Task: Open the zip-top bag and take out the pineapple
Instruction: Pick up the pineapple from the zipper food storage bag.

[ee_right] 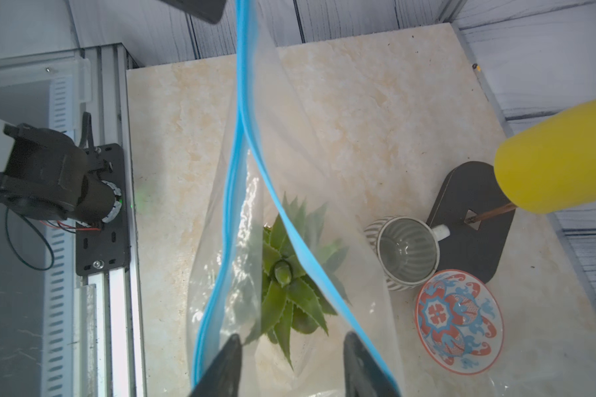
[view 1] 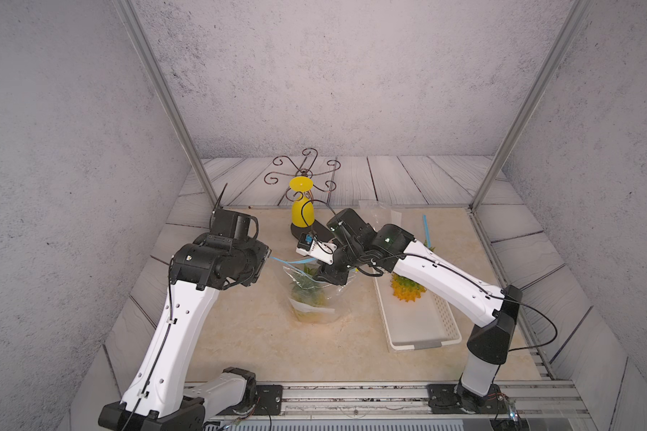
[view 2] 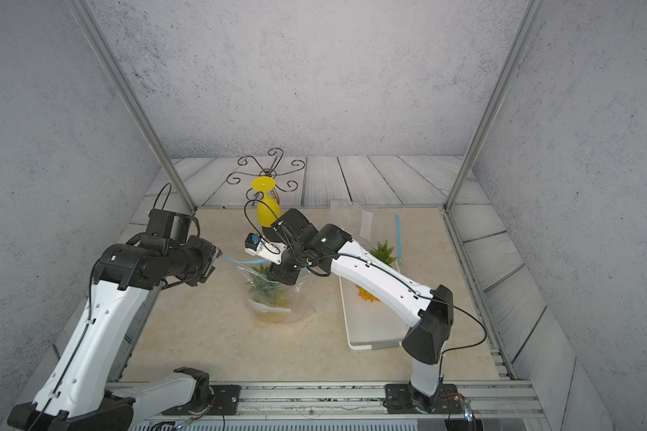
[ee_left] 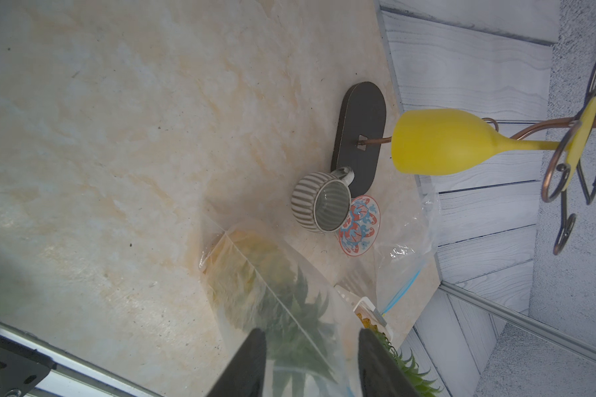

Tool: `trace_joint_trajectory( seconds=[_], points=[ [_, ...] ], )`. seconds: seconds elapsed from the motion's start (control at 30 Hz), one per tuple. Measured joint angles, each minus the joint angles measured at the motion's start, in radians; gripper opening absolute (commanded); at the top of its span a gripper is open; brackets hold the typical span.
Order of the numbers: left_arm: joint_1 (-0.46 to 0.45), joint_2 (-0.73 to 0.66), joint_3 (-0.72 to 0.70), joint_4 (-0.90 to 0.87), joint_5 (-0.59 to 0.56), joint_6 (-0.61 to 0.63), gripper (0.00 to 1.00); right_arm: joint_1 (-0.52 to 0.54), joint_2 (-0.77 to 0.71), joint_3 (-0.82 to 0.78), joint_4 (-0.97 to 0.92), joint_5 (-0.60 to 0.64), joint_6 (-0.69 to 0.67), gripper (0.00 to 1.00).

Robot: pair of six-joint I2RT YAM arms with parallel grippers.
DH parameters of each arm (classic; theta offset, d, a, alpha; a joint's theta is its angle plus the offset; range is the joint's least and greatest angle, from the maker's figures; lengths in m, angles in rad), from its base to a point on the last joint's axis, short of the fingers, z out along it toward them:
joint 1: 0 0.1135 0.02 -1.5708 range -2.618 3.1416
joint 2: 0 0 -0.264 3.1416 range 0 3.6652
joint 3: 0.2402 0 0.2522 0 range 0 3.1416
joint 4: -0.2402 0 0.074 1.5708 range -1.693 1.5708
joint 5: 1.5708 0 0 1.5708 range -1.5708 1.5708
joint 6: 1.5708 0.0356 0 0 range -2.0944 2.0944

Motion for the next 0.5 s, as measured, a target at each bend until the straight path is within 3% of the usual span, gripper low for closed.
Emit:
trace_joint_trajectory(
  seconds=[0.3, 0.5],
  points=[
    [0.002, 0.019, -0.009, 0.011, 0.013, 0.008, 0.49, 0.0, 0.004, -0.005, -0.032, -0.021, 0.046, 0.81],
    [0.002, 0.017, -0.009, 0.01, 0.013, 0.019, 0.5, 0.006, 0.045, 0.01, -0.045, -0.055, 0.101, 0.88]
  ],
)
